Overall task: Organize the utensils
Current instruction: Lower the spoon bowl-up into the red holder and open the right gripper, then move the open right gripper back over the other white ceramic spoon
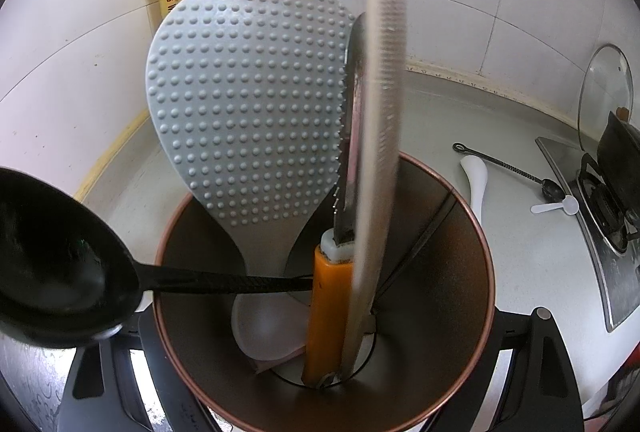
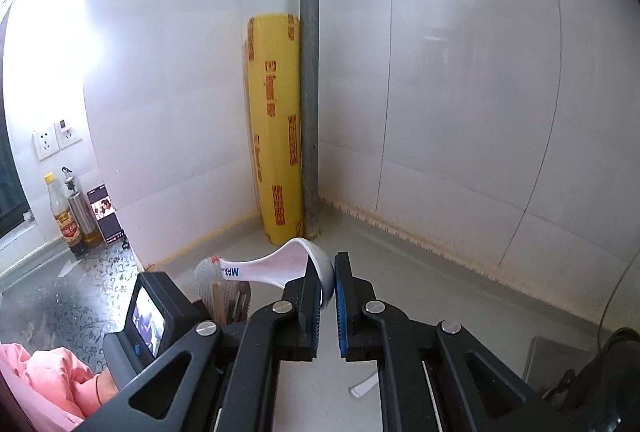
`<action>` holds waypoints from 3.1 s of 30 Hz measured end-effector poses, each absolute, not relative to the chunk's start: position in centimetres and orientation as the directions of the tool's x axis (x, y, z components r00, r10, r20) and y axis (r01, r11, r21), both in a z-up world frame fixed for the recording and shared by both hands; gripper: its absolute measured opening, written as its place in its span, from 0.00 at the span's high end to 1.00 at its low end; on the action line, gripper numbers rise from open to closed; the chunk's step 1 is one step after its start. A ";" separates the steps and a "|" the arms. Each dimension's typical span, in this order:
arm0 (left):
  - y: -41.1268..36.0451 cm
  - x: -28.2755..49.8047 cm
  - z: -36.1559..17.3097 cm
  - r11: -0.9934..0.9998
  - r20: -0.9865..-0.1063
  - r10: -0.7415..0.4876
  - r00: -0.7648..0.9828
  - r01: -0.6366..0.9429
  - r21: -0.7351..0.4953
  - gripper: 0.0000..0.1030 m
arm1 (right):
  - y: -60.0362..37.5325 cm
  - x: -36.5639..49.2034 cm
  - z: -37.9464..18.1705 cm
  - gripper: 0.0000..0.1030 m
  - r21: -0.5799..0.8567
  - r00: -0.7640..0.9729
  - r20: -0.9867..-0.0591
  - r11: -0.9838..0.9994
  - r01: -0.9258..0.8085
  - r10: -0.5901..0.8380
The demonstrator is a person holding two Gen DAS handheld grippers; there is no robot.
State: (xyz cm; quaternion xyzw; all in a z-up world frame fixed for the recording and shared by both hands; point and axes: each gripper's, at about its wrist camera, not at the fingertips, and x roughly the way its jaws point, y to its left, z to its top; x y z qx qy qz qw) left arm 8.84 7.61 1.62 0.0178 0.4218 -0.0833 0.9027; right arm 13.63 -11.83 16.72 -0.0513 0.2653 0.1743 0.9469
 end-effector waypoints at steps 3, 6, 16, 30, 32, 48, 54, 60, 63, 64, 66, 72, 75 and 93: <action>7.6 9.1 1.6 0.985 -0.765 -0.136 0.629 0.167 -0.038 0.12 | -11.9 13.4 17.2 0.93 -0.012 0.805 -0.511 0.934 -0.358 0.302; 7.6 9.3 1.6 0.985 -0.765 -0.137 0.629 0.167 -0.038 0.12 | -11.8 13.1 17.6 0.93 -0.014 0.809 -0.502 0.932 -0.363 0.307; 7.5 9.1 1.6 0.986 -0.765 -0.135 0.630 0.165 -0.039 0.12 | -7.8 14.6 13.5 0.93 -0.083 0.698 -0.655 0.890 -0.447 0.289; 7.5 9.2 1.5 0.985 -0.765 -0.136 0.630 0.166 -0.039 0.12 | -4.2 15.2 9.7 0.90 -0.038 0.569 -0.751 0.838 -0.544 0.335; 7.5 9.1 1.5 0.985 -0.765 -0.136 0.630 0.165 -0.039 0.12 | -3.9 15.1 9.6 0.90 -0.032 0.561 -0.754 0.834 -0.552 0.342; 7.5 9.4 1.5 0.985 -0.765 -0.135 0.629 0.165 -0.038 0.12 | -5.4 14.9 10.3 0.74 0.029 0.582 -0.715 0.848 -0.529 0.388; 7.4 9.7 1.4 0.986 -0.766 -0.134 0.629 0.164 -0.038 0.12 | -7.9 15.3 10.2 0.74 0.052 0.613 -0.708 0.891 -0.451 0.351; 7.4 9.9 1.4 0.986 -0.768 -0.132 0.627 0.162 -0.037 0.12 | -11.5 15.9 8.0 0.74 0.063 0.610 -0.751 0.947 -0.316 0.253; 7.5 9.9 1.3 0.986 -0.770 -0.130 0.625 0.160 -0.037 0.12 | -13.8 16.1 6.4 0.74 0.087 0.589 -0.780 0.969 -0.231 0.211; 7.5 9.9 1.3 0.987 -0.770 -0.129 0.625 0.158 -0.037 0.12 | -14.7 16.0 5.8 0.73 0.092 0.581 -0.791 0.976 -0.195 0.191; 7.6 9.3 1.8 0.987 -0.772 -0.127 0.623 0.156 -0.036 0.12 | -16.3 15.9 4.7 0.62 0.089 0.568 -0.810 0.987 -0.132 0.149; 7.3 9.1 2.3 0.988 -0.778 -0.121 0.616 0.151 -0.034 0.12 | -19.6 15.4 2.5 0.38 0.080 0.536 -0.841 0.997 0.000 0.068; 7.1 9.3 2.3 0.988 -0.783 -0.120 0.610 0.152 -0.033 0.12 | -20.9 14.8 1.5 0.29 0.086 0.521 -0.852 0.995 0.044 0.051; 6.3 12.0 3.1 0.986 -0.813 -0.112 0.572 0.164 -0.021 0.12 | -22.2 12.9 0.0 0.00 0.068 0.626 -0.779 0.991 0.118 -0.021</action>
